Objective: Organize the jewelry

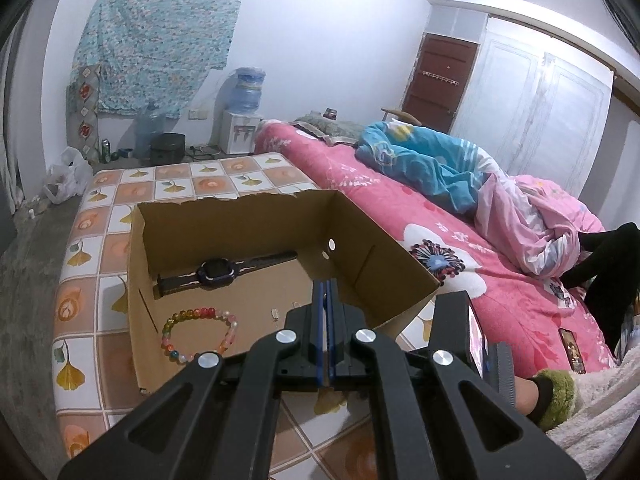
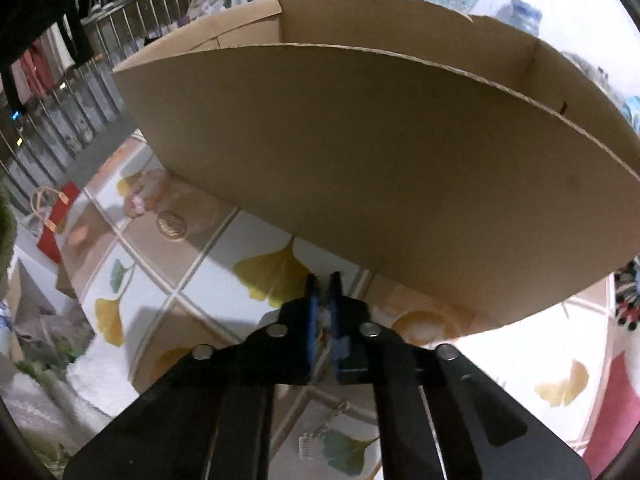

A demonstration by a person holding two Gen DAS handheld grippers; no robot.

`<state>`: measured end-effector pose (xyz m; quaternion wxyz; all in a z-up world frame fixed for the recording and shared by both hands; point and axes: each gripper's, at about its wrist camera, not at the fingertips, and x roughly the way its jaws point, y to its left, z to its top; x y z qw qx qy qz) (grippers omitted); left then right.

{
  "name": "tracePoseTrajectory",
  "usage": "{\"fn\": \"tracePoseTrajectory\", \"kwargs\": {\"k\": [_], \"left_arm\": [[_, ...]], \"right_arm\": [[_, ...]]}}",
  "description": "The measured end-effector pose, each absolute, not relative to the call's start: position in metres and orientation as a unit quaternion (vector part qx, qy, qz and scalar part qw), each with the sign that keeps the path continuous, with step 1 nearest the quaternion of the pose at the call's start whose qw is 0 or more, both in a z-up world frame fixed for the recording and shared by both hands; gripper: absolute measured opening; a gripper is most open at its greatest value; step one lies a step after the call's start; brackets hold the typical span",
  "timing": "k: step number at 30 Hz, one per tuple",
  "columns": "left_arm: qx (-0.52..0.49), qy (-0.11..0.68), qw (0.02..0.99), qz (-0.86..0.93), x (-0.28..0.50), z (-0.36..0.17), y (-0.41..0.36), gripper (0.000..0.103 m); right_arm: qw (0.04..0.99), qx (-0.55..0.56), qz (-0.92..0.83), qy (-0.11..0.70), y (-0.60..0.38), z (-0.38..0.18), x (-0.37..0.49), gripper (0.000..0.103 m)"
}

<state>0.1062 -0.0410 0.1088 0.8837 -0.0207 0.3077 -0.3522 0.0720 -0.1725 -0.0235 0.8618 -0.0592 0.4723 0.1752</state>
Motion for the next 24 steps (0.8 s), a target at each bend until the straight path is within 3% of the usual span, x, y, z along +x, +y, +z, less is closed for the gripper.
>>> {"fn": "tracePoseTrajectory", "kwargs": {"k": [11, 20, 24], "left_arm": [[-0.033, 0.302, 0.887, -0.348, 0.102, 0.111, -0.031, 0.001], [-0.038, 0.299, 0.883, -0.36, 0.113, 0.118, -0.035, 0.001], [-0.055, 0.336, 0.865, -0.369, 0.146, 0.116, -0.045, 0.001]], "right_arm": [[0.86, 0.044, 0.207, 0.464, -0.201, 0.015, 0.057, 0.0], [0.891, 0.094, 0.238, 0.375, -0.227, 0.1, 0.06, 0.0], [0.895, 0.098, 0.238, 0.363, -0.236, 0.119, 0.085, 0.0]]}}
